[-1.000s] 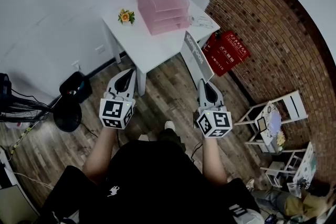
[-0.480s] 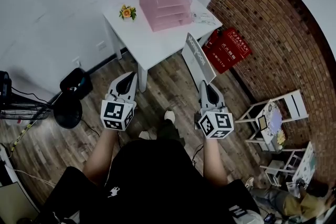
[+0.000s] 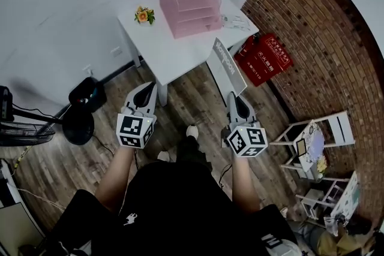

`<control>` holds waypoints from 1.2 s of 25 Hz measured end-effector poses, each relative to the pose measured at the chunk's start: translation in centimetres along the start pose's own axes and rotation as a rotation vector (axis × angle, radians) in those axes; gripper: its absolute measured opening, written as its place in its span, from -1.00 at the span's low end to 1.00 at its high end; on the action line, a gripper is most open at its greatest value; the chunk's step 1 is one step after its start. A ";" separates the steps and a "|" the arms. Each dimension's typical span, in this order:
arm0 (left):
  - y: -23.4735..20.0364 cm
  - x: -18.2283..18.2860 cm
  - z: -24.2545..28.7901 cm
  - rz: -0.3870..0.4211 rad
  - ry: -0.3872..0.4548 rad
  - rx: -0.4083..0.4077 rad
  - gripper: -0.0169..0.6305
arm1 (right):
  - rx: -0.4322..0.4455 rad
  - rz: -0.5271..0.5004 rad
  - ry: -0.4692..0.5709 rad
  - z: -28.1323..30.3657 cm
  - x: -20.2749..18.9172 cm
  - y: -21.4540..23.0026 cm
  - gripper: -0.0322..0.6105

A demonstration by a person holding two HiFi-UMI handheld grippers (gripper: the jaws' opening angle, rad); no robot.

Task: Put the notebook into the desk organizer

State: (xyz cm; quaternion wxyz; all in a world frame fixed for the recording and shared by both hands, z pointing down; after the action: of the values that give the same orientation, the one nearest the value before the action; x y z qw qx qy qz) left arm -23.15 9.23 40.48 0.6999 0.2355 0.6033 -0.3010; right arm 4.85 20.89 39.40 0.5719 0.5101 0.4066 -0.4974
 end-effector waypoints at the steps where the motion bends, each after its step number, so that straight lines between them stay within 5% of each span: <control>1: 0.1 0.0 0.7 0.001 -0.004 0.000 -0.94 | 0.002 0.004 -0.004 0.5 0.0 0.6 -0.87; 17: 0.0 1.8 13.1 0.017 -0.041 0.033 -0.94 | 0.036 0.027 -0.077 10.1 0.7 10.0 -0.87; 30: 1.1 1.5 19.9 0.010 -0.094 0.125 -0.94 | 0.169 0.094 -0.174 17.5 -0.8 15.8 -0.87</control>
State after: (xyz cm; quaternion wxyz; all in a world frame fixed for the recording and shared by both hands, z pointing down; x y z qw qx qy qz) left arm -8.24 -4.00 42.13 0.7131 0.2673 0.5486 -0.3451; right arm 19.55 3.51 45.61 0.5828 0.5299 0.2878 -0.5447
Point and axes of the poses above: the fingertips, and each gripper's own axes: z forward along the fingers, y to its right, x out of its top, the point moved 7 cm from there along -z, backward along the fingers, and after that the axes turned 1 degree about -y, right-handed, at the moved point
